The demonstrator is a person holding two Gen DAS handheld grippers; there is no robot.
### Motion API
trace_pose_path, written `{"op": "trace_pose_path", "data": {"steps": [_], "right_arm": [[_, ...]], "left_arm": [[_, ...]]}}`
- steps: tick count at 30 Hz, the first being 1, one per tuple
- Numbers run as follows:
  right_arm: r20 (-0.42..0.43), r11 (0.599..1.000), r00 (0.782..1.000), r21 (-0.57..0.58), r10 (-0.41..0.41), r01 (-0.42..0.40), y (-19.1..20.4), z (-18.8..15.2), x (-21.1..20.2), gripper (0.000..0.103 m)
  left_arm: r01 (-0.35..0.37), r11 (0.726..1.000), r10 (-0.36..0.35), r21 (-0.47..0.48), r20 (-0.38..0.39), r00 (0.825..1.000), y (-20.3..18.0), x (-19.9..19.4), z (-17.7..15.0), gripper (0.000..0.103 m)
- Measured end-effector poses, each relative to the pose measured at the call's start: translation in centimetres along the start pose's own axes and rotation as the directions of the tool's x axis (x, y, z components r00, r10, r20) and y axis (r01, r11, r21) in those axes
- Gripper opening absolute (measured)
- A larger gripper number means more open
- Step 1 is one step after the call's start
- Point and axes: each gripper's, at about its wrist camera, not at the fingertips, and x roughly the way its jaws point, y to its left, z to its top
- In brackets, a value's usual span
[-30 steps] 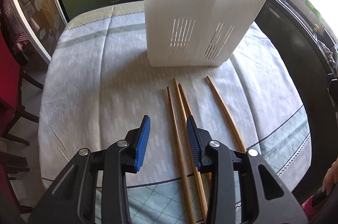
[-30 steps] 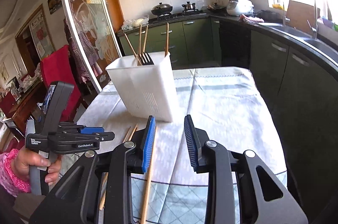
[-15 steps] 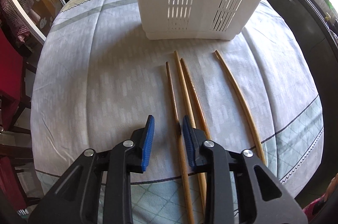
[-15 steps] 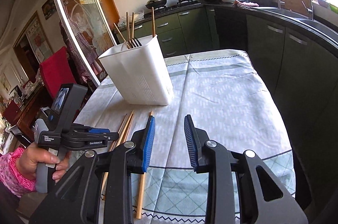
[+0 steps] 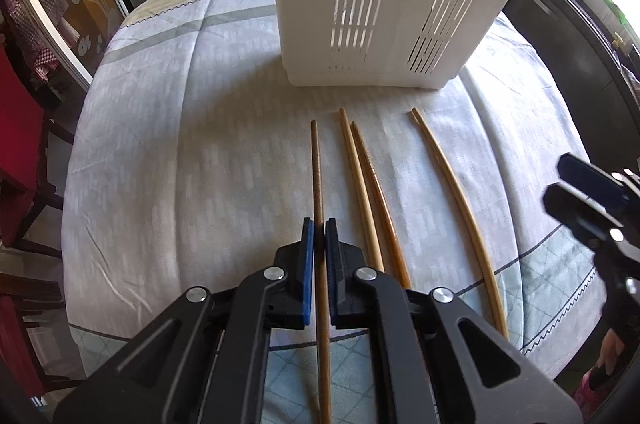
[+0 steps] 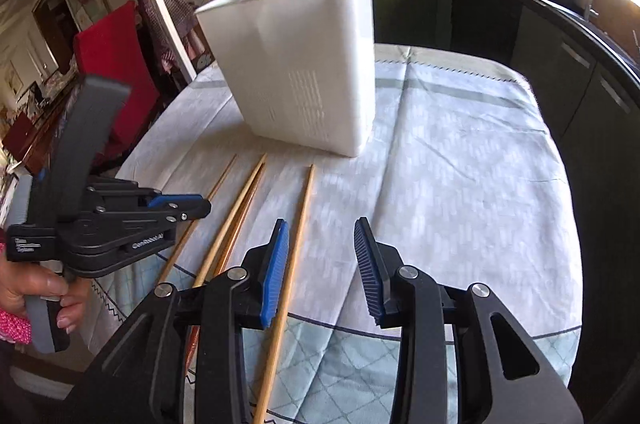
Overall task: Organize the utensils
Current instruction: 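Grasp a wooden chopstick with the left gripper while the right gripper grasps another chopstick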
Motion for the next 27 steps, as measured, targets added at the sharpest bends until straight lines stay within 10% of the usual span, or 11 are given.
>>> {"op": "trace_pose_path", "data": {"steps": [12, 18, 27], "right_arm": [[-0.167, 0.991, 0.981, -0.102, -0.1, 0.083, 2.8, 1.8, 8.3, 0.033], [-0.164, 0.99, 0.981, -0.107, -0.106, 0.089, 3.2, 2.5, 9.0, 0.008], [-0.061, 0.996, 0.996, -0.063, -0.063, 0.059, 3.3, 3.2, 5.6, 0.007]], "left_arm": [[-0.007, 1.0, 0.005, 0.01, 0.207, 0.978, 1.6, -6.6, -1.2, 0.006], [0.013, 1.0, -0.016, 0.011, 0.235, 0.972, 2.0, -8.1, -1.8, 0.006], [0.028, 1.0, -0.029, 0.008, 0.265, 0.964, 2.6, -9.5, -2.3, 0.006]]}}
